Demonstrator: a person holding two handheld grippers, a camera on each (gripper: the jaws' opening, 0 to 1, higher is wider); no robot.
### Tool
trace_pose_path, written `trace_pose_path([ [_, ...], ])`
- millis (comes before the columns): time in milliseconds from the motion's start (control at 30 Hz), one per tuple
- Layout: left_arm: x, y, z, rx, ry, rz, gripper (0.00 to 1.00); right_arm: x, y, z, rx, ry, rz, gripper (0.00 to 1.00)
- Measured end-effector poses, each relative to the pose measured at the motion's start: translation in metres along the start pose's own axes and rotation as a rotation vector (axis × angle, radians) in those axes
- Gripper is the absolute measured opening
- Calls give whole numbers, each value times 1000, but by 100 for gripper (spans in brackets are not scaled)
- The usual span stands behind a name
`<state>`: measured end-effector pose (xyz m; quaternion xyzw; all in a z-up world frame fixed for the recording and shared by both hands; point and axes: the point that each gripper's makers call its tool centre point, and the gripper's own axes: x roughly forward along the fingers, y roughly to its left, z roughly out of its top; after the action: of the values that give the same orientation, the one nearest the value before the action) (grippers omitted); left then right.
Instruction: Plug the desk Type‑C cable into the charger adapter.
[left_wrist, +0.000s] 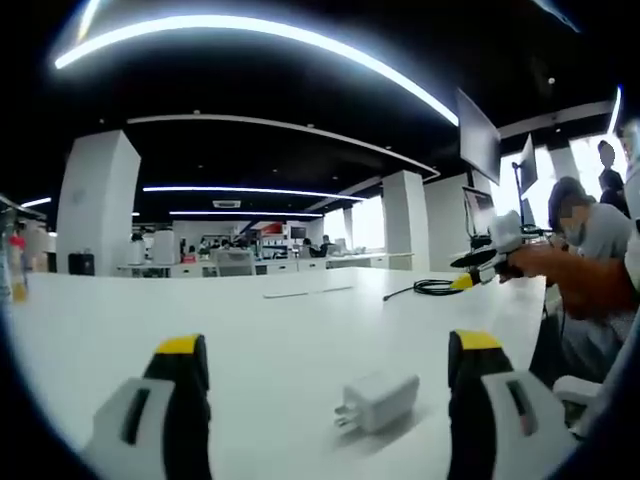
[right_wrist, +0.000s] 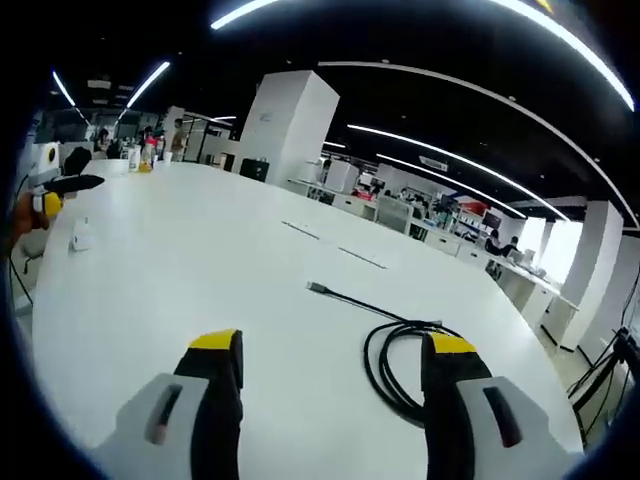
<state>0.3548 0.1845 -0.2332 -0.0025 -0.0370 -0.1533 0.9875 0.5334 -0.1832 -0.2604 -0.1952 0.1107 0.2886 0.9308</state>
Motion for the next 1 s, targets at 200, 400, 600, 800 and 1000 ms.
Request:
trace_pose_path([
  [200, -1, 0, -3, -4, 11, -1, 100, 12, -20, -10, 2, 53, 22, 70],
  [400, -3, 1, -2, 0, 11, 2, 100, 22, -34, -13, 14, 96, 43, 67],
  [600, -3, 2, -3, 1, 15, 6, 100, 32, -46, -27, 29, 160, 70, 62],
  [800, -4, 3, -5, 1, 19, 9, 100, 38, -53, -34, 45, 190, 100, 53],
  [1000, -5, 5, -5, 0, 22, 13, 100, 42, -48, -40, 44, 237, 148, 44],
])
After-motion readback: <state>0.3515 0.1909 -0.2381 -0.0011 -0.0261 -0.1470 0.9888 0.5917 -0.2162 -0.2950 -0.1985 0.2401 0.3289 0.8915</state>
